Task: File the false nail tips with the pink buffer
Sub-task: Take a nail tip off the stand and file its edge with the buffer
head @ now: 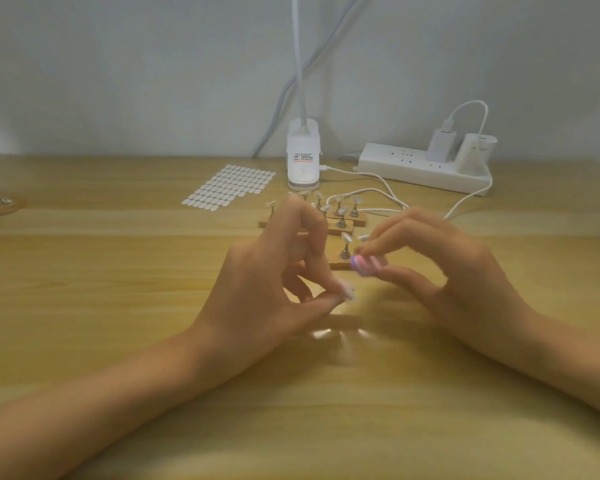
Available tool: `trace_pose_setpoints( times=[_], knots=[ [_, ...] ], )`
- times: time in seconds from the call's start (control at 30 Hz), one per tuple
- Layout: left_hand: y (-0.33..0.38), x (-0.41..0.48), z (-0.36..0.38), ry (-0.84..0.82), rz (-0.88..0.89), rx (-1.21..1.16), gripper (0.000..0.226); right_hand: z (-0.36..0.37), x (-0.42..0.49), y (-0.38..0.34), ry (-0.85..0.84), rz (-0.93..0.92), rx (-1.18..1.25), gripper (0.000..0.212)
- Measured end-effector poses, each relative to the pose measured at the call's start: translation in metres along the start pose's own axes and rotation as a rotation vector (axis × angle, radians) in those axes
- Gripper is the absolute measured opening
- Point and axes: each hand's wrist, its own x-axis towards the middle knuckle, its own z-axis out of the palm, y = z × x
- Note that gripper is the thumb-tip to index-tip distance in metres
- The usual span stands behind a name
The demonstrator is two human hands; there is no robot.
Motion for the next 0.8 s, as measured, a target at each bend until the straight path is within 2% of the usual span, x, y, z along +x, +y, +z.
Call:
trace_pose_setpoints(
  times=[0.1,0.17,0.23,0.3,0.4,0.5,0.6,0.67,0.73,0.8],
  knots=[
    [-0.0007,0.0004,-0.0001,0.011,0.003,0.023,0.057,0.0009,-0.0003,-0.0043,-0.029,-0.102,0.037,0.01],
    [-0.0009,0.0002,-0.0008,0.012,-0.012,0.024,0.055,0.003,-0.0014,-0.0027,-0.083,-0.087,0.007,0.011],
    [0.0004,-0.0007,-0.0006,0.006,-0.021,0.01,0.052,0.0005,-0.0009,-0.0015,-0.037,-0.026,-0.026,0.009],
    [0.0013,-0.0003,0.0001,0.003,-0.015,0.008,0.055,-0.0009,-0.0017,-0.0047,-0.019,-0.07,0.002,0.009],
    [-0.0016,0.0011,-0.0014,0.008,-0.041,0.017,0.063,0.0029,-0.003,-0.006,-0.084,-0.132,-0.029,0.015],
    [-0.0029,-0.0001,-0.0012,-0.008,-0.052,-0.002,0.058,-0.0011,-0.0013,-0.003,-0.009,-0.077,-0.084,0.014],
    [-0.0033,0.0013,-0.001,-0.02,-0.052,-0.015,0.057,0.0022,-0.0032,-0.0077,-0.03,-0.163,-0.044,0.012],
    [-0.0041,0.0019,-0.0015,-0.029,-0.068,-0.038,0.053,0.0039,-0.0036,-0.0043,-0.044,-0.122,-0.081,0.011],
    [-0.0031,0.0019,-0.0011,-0.04,-0.089,-0.075,0.047,0.0002,-0.0025,-0.0009,0.016,-0.04,-0.098,0.011],
    [-0.0028,0.0023,-0.0011,-0.045,-0.099,-0.103,0.045,-0.0011,-0.0019,-0.0037,0.053,-0.06,-0.051,0.015]
  ],
)
